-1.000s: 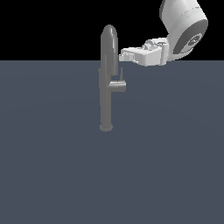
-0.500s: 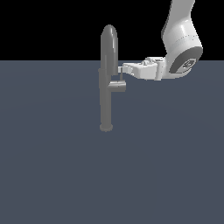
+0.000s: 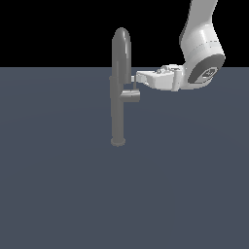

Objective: Turn on the faucet by rotating a designated handle.

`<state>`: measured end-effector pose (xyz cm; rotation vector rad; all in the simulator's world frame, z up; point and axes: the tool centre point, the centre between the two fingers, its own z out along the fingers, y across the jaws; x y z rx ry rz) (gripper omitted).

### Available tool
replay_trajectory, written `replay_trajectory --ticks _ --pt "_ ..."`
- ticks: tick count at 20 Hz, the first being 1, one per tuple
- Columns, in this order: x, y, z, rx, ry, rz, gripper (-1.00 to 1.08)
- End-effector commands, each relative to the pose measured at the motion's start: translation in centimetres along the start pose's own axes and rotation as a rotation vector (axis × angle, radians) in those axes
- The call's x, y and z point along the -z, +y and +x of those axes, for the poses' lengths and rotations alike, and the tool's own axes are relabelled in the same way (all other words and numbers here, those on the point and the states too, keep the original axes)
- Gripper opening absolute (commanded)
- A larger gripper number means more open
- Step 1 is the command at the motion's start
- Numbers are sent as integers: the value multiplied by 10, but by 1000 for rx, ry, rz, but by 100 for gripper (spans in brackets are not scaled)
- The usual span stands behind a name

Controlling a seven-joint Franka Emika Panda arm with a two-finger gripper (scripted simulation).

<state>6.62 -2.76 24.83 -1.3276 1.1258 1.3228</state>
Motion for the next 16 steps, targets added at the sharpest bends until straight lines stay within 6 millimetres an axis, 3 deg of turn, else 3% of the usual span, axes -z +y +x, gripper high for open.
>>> replay_trajectory --ticks 1,16 --pt "0 4 -2 0 0 0 -100" --pt "0 34 -9 0 1 3 -100"
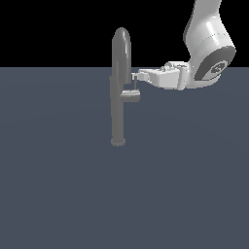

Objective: Turn on the faucet by rotating a designated handle.

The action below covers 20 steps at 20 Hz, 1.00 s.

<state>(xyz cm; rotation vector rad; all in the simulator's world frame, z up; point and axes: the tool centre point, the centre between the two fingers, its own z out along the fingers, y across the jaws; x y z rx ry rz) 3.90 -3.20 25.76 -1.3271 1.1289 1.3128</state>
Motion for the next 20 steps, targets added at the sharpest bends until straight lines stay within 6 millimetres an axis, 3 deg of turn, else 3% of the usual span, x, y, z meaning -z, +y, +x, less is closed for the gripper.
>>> replay_trajectory --ticks 1,8,10,20 --pt "0 9 0 -4 -3 -5 -100" --pt "0 30 -1 -4 -4 -6 -100" --pt "0 23 -3 6 1 -1 -100" --pt "0 58 16 -3 -4 -7 -100"
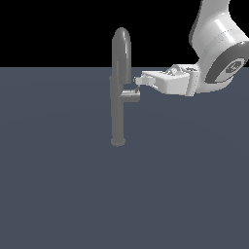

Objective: Turn on the faucet by rotating a designated handle.

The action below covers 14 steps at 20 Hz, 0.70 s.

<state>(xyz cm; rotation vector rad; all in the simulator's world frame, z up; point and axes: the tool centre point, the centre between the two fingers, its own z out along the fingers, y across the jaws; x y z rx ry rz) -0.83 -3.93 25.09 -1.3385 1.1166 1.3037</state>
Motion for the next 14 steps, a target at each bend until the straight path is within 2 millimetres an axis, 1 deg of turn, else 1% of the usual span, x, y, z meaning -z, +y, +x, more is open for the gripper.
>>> replay_trajectory --ticks 1,2,9,10,11,14 --pt "0 10 9 -18 -6 -2 -100" --pt "0 3 2 -2 -1 -1 -100" --pt "0 27 38 -18 -7 -2 -100" --pt "0 27 38 -18 -7 -2 -100" --pt "0 17 19 14 0 -5 -100" --pt "0 21 40 0 -3 -4 -100"
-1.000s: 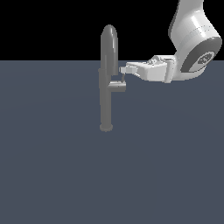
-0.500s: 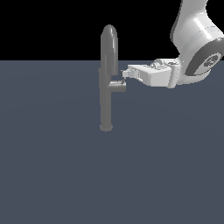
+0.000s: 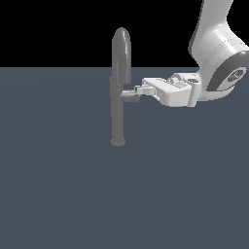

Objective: Turn on the faucet by rotating a designated handle.

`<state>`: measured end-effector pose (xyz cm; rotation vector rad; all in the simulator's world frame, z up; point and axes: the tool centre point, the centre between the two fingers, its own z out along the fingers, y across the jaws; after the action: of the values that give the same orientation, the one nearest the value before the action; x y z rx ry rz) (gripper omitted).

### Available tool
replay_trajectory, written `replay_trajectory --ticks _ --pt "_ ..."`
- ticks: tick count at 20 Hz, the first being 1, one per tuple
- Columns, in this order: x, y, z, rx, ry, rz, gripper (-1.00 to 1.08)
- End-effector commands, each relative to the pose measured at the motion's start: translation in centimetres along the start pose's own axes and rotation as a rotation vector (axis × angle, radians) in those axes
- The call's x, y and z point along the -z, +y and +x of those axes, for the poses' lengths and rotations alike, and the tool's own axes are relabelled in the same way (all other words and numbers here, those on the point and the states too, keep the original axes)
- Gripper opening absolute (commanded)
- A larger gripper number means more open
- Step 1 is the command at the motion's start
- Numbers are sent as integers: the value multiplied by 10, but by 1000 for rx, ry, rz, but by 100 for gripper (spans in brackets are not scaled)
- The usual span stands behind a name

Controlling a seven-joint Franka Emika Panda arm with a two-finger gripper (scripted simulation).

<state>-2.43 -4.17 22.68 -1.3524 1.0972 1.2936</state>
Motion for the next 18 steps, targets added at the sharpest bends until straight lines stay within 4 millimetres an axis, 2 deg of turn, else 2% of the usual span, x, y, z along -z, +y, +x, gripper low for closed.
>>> replay_trajectory --ticks 1,4,5,6,16,17,18 --pt "0 6 24 -25 -4 4 -100" --pt "0 11 45 -38 -7 5 -100" --pt "0 11 45 -38 -7 5 -100" --pt "0 2 20 1 -3 -2 -100" --pt "0 -3 73 -38 -7 5 -100" --pt "0 -3 73 -38 -7 5 -100" --pt "0 -12 37 19 -7 -11 -100"
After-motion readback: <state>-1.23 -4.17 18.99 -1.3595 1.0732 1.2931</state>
